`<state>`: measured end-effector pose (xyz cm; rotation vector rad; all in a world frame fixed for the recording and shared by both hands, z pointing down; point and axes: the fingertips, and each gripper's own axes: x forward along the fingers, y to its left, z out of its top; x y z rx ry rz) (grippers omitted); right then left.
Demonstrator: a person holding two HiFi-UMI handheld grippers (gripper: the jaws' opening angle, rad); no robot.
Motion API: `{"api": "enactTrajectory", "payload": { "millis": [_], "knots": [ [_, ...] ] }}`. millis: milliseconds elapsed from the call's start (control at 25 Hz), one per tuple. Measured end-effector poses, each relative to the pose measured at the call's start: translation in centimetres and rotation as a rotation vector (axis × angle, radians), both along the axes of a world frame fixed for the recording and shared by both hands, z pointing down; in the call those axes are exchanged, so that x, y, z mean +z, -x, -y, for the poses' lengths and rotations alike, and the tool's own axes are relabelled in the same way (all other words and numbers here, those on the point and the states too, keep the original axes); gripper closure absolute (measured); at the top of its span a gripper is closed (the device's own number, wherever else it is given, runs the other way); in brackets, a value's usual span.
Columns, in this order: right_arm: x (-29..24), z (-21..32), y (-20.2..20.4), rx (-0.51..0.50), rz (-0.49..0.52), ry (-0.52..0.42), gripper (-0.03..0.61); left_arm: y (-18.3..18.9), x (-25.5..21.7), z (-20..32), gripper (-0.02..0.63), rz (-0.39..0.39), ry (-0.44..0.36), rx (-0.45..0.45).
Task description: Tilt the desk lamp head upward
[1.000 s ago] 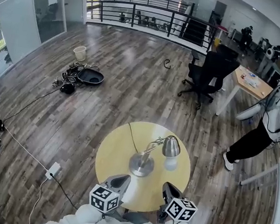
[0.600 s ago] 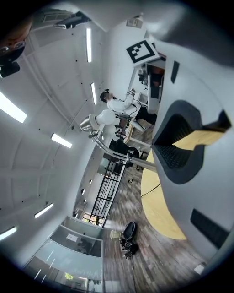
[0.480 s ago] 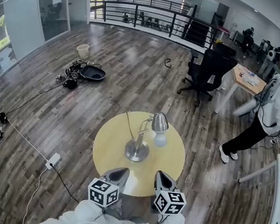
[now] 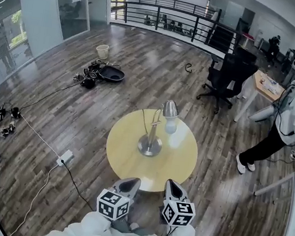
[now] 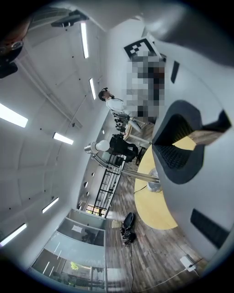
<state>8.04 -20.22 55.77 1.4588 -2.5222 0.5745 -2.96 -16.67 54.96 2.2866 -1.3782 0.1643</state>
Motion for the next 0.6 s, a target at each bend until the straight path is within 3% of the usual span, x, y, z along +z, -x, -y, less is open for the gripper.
{"api": "enactTrajectory", "payload": {
  "millis": [280, 440, 600],
  "knots": [
    [-0.5, -2.1, 2.6, -0.003, 0.034, -0.011, 0.566, 1.5, -0.4, -2.5, 0.612, 0.024, 0.004, -0.012],
    [-1.3, -2.6, 3.8, -0.027, -0.058, -0.075, 0.566, 2.6, -0.5, -2.6, 0.612, 0.007, -0.002, -0.029],
    [-1.7, -2.6, 4.5, -0.041, -0.064, -0.093, 0.566, 3.2, -0.3, -2.4, 0.612, 0.011, -0.009, -0.032]
  ]
}}
